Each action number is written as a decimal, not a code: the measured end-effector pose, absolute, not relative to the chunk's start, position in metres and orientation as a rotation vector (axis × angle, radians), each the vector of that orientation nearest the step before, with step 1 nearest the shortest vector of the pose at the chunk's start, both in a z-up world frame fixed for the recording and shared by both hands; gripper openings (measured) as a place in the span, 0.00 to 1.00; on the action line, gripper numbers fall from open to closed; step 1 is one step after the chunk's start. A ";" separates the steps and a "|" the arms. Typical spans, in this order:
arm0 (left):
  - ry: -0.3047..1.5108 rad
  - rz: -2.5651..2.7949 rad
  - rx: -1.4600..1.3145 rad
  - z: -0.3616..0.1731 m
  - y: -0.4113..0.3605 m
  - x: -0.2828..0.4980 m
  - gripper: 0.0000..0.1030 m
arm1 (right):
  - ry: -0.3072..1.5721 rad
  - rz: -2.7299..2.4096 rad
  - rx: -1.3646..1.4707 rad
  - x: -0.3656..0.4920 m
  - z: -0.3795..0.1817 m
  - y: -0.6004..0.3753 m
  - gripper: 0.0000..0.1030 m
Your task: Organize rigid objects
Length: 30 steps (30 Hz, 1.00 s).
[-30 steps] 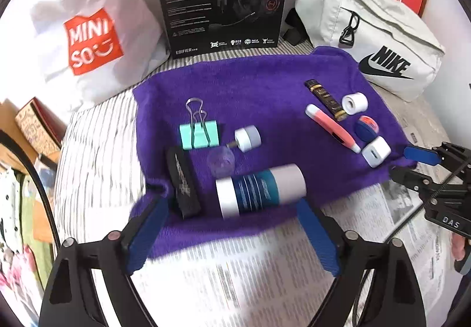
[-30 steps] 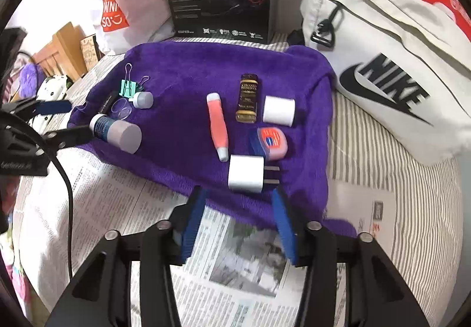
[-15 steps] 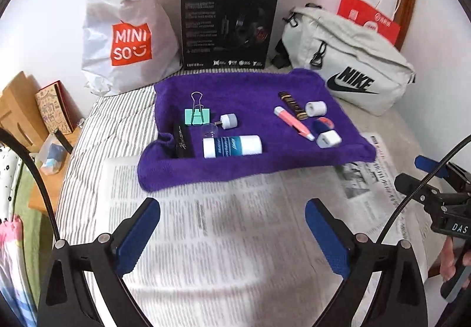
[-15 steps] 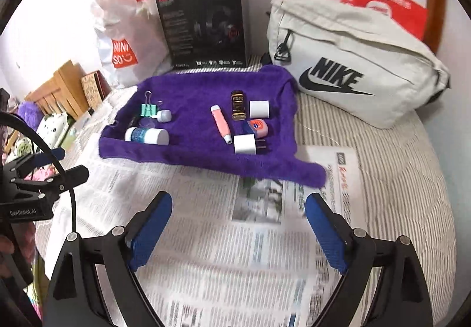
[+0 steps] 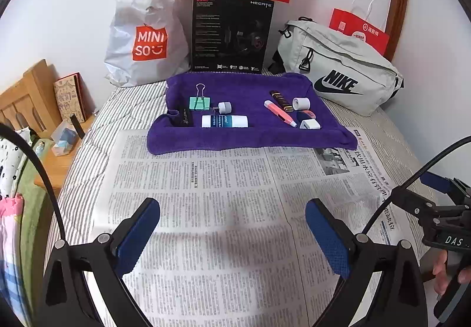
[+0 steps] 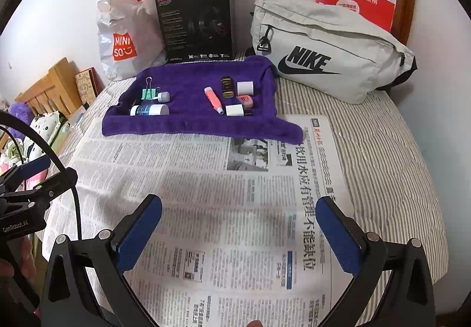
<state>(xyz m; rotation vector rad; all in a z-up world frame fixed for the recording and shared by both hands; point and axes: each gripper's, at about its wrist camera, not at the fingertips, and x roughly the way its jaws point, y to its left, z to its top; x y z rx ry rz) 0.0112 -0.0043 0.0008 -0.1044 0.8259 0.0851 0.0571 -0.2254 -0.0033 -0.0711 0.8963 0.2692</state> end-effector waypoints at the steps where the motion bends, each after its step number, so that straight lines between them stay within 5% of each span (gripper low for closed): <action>1: 0.824 0.087 -0.105 0.000 -0.005 0.009 0.97 | 0.897 0.266 -0.076 0.054 -0.004 -0.226 1.00; 30: 0.835 0.095 -0.074 0.002 -0.014 -0.004 0.97 | 0.885 0.238 -0.079 0.032 -0.001 -0.236 1.00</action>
